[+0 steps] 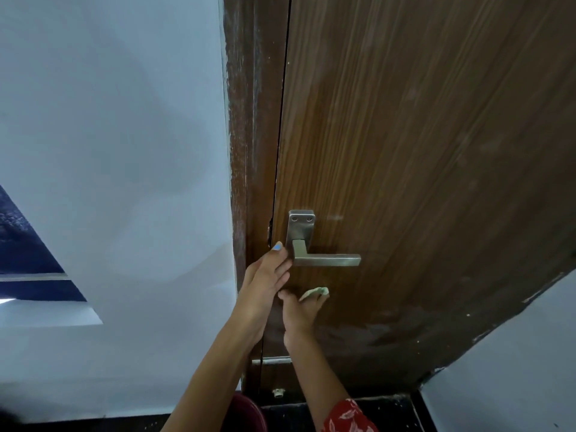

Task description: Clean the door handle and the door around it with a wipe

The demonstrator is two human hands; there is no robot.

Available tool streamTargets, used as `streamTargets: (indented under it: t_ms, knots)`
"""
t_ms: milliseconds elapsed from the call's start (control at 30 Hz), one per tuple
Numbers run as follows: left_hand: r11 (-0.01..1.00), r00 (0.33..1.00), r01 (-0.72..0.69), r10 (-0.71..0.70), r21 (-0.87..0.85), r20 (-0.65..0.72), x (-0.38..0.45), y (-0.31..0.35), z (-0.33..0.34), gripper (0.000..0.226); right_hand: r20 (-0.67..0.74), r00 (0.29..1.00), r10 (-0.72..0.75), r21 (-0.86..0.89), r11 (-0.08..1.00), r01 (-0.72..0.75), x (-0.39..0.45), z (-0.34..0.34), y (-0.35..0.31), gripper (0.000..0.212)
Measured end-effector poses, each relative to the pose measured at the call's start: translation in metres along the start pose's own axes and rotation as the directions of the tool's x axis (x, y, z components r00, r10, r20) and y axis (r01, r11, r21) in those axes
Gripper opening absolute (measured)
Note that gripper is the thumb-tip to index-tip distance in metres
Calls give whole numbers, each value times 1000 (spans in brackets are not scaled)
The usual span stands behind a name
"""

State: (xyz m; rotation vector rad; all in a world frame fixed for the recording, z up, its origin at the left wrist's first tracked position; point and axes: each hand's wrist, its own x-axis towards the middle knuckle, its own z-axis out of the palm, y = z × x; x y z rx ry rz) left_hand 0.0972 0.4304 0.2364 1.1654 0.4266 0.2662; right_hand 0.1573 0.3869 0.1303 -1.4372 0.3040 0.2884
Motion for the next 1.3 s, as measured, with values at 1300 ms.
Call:
streamTargets:
  t_ms: [1300]
  knots:
    - [761,546,637,-336,120,-767,-104,-335,-227,18,101,858,504,-779,576,-247,16,-45,337,22]
